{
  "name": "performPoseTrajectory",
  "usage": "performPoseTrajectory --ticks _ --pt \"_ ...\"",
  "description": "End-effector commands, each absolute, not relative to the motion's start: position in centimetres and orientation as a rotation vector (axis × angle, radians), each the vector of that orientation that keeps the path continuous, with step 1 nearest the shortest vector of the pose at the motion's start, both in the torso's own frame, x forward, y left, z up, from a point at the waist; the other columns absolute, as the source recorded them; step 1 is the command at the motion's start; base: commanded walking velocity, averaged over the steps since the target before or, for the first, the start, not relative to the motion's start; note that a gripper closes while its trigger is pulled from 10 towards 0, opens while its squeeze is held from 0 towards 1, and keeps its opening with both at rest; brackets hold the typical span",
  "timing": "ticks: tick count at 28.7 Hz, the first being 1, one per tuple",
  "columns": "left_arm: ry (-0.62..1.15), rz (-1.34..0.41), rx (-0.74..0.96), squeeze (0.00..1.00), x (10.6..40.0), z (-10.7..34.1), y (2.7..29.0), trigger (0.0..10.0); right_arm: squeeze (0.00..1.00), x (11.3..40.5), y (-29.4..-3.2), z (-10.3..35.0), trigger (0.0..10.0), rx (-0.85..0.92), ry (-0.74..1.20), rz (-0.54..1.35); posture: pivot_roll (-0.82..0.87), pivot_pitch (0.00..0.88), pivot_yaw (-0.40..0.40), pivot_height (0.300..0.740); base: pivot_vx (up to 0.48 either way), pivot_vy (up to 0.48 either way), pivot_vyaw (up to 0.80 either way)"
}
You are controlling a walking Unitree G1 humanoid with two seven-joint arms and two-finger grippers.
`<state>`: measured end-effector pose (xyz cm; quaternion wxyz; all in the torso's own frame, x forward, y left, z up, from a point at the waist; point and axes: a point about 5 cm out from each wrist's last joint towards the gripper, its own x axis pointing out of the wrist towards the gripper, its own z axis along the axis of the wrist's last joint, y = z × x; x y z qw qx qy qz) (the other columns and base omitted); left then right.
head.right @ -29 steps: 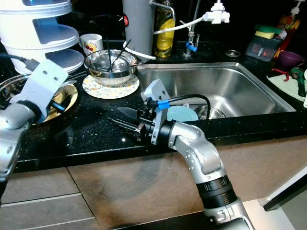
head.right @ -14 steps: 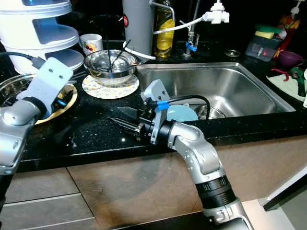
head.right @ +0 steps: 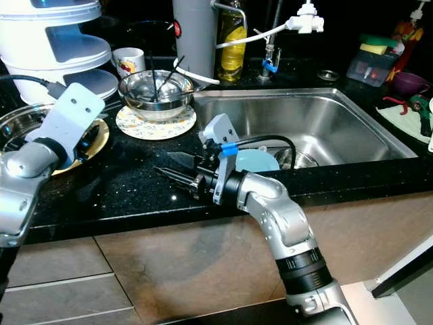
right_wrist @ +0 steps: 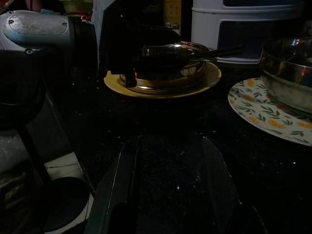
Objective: Kitchen organization
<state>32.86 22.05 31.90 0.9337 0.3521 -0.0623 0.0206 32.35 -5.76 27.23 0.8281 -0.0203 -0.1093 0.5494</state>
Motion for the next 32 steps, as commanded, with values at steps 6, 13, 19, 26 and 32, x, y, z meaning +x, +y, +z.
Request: performPoseTrajectory --ticks 6,13,19,26,32 --pt "-0.115 0.032 0.742 0.00 32.61 31.45 21.76 2.0 0.00 32.33 -5.72 27.48 10.0 -0.064 -0.248 1.172 0.02 0.160 -0.065 0.740 0.000 0.000 0.00" --pt "-0.113 0.028 0.746 0.00 32.51 31.34 21.79 0.0 0.00 32.32 -5.72 27.48 10.0 -0.067 -0.251 1.173 0.02 0.156 -0.064 0.740 0.000 0.000 0.00" --pt "-0.114 0.027 0.738 0.00 32.35 31.38 21.67 0.0 0.00 32.31 -5.73 27.53 10.0 -0.067 -0.254 1.171 0.02 0.156 -0.064 0.740 0.000 0.000 0.00" --pt "-0.132 0.049 0.758 0.00 32.27 31.81 21.73 10.0 0.00 32.42 -5.73 27.59 10.0 -0.065 -0.253 1.172 0.02 0.158 -0.067 0.740 0.000 0.000 0.00" --pt "-0.133 0.010 0.753 1.00 32.54 31.23 20.93 10.0 0.00 32.53 -5.71 27.77 10.0 -0.055 -0.258 1.167 0.02 0.158 -0.066 0.740 0.000 0.000 0.00"
